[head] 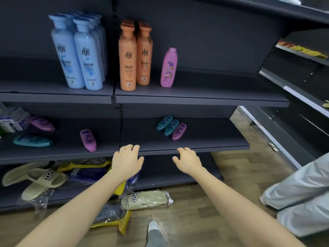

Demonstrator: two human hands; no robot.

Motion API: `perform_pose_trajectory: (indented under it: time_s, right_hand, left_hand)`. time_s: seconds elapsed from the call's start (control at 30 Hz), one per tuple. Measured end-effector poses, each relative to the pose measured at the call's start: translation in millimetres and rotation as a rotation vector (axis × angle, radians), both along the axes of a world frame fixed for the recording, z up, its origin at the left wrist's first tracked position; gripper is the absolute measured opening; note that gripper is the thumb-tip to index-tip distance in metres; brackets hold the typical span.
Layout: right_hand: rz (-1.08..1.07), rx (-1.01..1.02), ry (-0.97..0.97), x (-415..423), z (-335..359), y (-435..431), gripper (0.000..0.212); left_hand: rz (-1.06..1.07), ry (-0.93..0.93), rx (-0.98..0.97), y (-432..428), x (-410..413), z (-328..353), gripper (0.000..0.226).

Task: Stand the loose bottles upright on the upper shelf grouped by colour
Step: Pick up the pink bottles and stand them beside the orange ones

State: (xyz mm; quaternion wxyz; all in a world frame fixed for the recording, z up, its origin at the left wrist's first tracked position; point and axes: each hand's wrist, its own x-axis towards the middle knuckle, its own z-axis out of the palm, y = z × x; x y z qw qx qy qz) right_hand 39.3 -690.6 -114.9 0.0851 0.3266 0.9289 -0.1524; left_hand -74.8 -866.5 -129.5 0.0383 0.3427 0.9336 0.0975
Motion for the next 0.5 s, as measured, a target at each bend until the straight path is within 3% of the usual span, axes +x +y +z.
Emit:
perform_pose_trajectory:
  time_s: [0.5]
  right_hand:
    - [-0.082,0.006,-0.037,17.4,0.2,24.4,0.045]
  left_hand:
    - [-0.076,-0.01,-0.035,38.7,2.4,-1.9,0.045]
